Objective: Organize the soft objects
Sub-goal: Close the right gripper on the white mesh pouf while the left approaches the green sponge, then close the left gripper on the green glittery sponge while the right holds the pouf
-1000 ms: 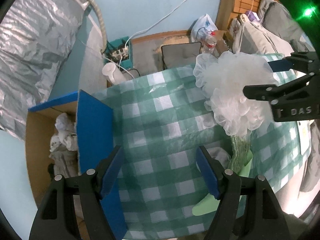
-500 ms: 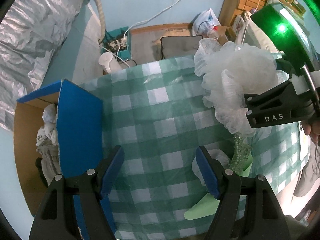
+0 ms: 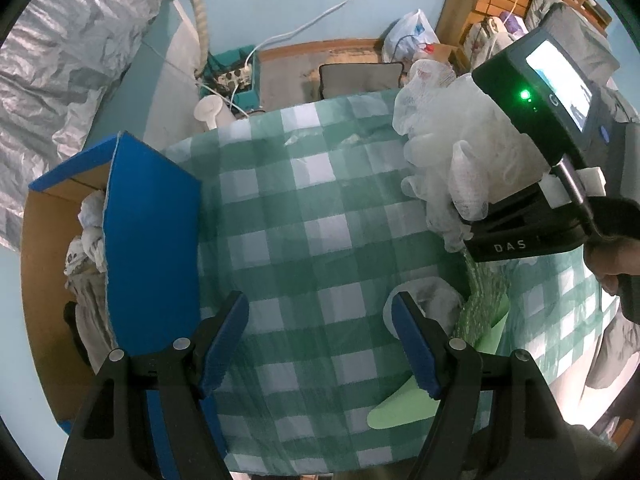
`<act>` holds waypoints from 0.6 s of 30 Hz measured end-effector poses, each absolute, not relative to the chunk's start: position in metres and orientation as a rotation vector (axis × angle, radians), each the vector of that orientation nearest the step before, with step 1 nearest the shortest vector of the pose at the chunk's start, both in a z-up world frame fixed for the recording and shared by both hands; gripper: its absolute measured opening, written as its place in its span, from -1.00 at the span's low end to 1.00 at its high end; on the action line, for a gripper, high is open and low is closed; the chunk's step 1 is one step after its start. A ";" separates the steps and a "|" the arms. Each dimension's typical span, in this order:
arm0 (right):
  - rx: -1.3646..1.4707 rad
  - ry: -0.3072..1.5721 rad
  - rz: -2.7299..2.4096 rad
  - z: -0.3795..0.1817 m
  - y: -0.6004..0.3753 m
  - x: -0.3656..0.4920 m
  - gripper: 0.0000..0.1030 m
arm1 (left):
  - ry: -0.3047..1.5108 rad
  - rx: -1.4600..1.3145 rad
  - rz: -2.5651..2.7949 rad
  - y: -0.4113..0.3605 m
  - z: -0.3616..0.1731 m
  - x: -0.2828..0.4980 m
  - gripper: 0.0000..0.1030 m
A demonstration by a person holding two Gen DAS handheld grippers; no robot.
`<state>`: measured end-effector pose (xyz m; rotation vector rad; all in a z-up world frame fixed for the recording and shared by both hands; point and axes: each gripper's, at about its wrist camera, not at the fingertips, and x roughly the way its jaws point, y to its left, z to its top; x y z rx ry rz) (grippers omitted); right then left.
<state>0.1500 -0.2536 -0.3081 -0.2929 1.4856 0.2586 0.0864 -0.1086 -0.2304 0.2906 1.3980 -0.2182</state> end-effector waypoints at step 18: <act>-0.135 1.367 0.161 -0.264 -0.286 0.094 0.13 | 1.386 0.310 -0.333 -0.123 -0.227 0.066 0.46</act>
